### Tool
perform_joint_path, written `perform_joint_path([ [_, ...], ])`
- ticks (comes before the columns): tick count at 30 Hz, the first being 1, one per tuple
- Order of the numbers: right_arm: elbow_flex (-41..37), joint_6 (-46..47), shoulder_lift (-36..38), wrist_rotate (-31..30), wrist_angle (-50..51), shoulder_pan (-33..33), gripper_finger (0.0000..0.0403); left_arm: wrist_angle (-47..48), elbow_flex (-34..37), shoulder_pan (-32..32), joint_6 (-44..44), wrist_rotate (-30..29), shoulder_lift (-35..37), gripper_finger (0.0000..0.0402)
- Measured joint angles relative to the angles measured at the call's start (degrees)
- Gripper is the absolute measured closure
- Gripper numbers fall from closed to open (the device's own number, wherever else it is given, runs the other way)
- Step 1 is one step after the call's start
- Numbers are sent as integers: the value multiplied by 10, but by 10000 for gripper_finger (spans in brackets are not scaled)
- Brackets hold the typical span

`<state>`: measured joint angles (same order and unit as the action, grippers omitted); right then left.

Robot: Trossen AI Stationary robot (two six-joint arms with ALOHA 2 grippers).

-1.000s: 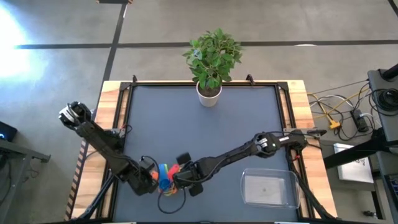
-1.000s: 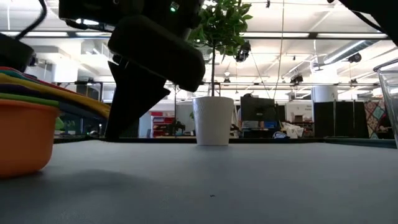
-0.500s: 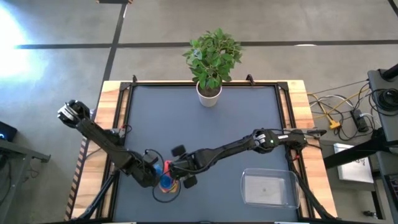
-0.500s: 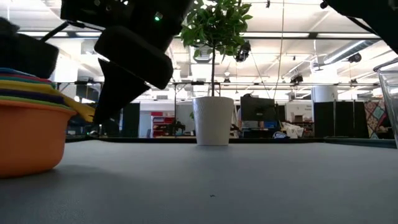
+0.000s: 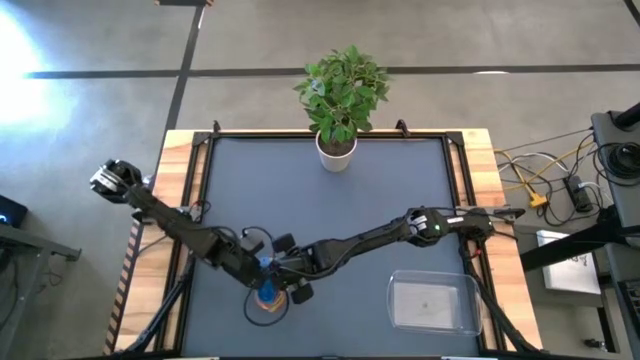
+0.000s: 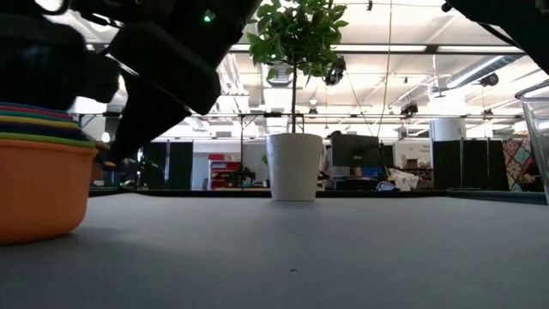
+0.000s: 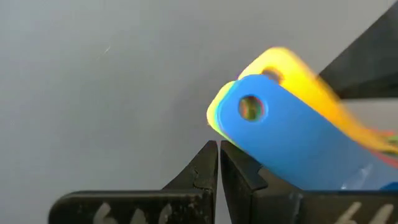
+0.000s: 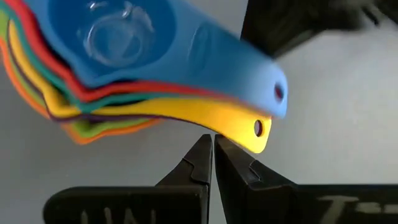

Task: Nest measuring cups in basket
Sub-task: Adjust the nested measuring cups

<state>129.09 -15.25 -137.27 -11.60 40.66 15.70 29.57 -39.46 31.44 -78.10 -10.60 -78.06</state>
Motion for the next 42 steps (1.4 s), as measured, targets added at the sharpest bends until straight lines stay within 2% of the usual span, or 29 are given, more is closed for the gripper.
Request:
perform_joint_path([
  [5,0,0,0,0,-4,0,394,-38,0,-23,42,2,0,400],
  [12,1,0,3,0,33,0,394,-23,0,-26,53,14,5,400],
  [19,1,-14,26,4,80,0,394,16,0,-11,34,19,61,400],
  [21,1,-30,33,37,99,0,394,27,0,4,19,-1,87,400],
  [23,1,-48,40,87,109,-3,394,27,0,31,14,-51,112,400],
  [26,1,-83,49,148,108,-11,387,25,0,84,10,-172,137,400],
  [31,1,-127,56,165,106,-32,354,20,0,149,8,-369,130,400],
  [34,1,-149,56,167,94,-40,324,17,0,158,23,-435,114,400],
  [38,1,-190,55,178,81,-51,279,53,2,158,16,-428,99,400],
  [42,0,-205,53,174,79,-58,235,124,21,158,-97,-304,103,400],
])
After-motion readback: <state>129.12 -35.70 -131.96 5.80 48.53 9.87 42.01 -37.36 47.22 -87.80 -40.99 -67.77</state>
